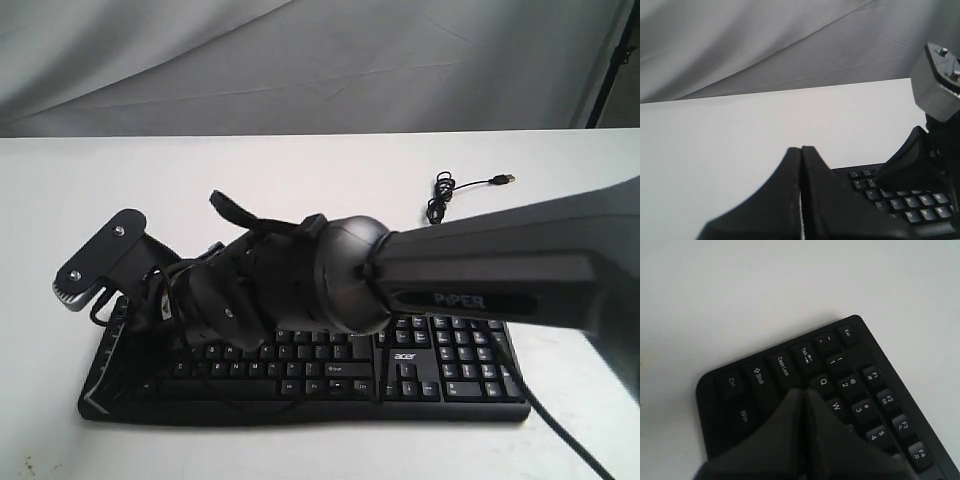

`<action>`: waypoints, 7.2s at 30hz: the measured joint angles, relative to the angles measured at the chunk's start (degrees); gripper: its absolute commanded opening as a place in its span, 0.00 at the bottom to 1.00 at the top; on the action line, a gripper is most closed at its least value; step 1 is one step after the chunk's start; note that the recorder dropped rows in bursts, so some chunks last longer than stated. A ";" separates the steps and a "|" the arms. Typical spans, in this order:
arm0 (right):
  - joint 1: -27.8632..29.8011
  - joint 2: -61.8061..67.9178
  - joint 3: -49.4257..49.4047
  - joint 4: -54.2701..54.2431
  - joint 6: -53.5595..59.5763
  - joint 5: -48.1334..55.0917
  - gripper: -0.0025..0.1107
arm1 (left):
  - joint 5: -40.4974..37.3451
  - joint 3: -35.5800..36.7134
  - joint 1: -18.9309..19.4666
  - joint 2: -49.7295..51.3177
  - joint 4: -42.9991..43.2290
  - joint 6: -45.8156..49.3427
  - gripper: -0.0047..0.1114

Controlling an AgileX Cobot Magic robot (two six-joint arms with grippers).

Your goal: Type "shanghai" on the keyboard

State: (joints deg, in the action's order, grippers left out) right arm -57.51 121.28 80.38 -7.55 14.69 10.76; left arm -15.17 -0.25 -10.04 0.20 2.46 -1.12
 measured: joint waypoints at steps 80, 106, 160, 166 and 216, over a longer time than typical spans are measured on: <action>1.88 -1.18 -0.70 8.08 -0.89 -0.79 0.02 | 0.00 0.00 0.00 0.00 0.00 0.00 0.04; 4.50 -7.64 -19.67 7.55 -3.49 -12.10 0.02 | 0.00 0.00 0.00 0.00 0.00 0.00 0.04; 4.50 -2.82 9.26 -15.30 -3.39 17.44 0.02 | 0.00 0.00 0.00 0.00 0.00 0.00 0.04; 4.50 0.27 10.59 -20.38 -3.39 19.00 0.02 | 0.00 0.00 0.00 0.00 0.00 0.00 0.04; 3.74 11.39 16.65 -14.36 -3.74 17.42 0.02 | 0.00 0.00 0.00 0.00 0.00 0.00 0.04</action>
State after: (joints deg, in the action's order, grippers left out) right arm -53.76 132.67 97.03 -21.91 10.95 28.19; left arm -15.17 -0.25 -10.04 0.20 2.46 -1.12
